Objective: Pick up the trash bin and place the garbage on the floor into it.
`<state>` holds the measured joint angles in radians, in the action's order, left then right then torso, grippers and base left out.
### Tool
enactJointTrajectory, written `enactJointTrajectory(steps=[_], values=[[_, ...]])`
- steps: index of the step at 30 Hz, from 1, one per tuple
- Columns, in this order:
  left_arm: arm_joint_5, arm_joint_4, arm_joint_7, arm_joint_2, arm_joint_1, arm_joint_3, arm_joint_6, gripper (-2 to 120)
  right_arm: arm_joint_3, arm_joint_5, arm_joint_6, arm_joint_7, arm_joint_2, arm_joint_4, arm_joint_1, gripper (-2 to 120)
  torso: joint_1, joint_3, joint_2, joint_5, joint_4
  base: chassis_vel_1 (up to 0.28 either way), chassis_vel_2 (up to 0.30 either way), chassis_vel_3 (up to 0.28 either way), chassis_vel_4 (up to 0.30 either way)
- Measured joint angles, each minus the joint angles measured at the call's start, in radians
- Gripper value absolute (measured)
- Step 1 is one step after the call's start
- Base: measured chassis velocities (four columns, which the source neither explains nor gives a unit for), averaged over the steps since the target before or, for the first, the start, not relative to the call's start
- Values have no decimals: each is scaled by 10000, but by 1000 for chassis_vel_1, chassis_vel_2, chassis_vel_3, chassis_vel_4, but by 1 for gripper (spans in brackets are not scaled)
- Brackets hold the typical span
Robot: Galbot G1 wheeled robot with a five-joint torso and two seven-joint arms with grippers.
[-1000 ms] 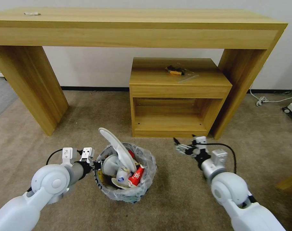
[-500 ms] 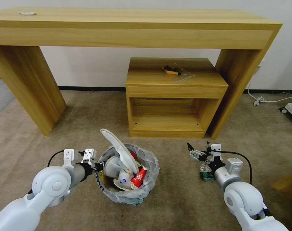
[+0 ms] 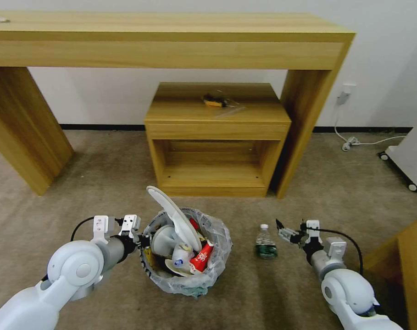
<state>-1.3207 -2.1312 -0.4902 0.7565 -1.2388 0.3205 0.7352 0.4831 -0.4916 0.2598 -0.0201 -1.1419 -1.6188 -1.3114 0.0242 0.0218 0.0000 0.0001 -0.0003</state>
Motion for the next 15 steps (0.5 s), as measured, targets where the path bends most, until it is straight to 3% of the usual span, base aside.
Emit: enactJointTrajectory(steps=[6,15], values=[[1,-5,-91,22,-25,-64,0,0,-790,134,-1154,1424,-146,2972,1406,100,0,0,0,-7,4,18,17,-21,-19],[-1,-26,-127,25,-39,-54,1,0,-1547,159,-1329,2271,-383,4583,2643,100,0,0,0,-6,2,6,4,-2,-3]])
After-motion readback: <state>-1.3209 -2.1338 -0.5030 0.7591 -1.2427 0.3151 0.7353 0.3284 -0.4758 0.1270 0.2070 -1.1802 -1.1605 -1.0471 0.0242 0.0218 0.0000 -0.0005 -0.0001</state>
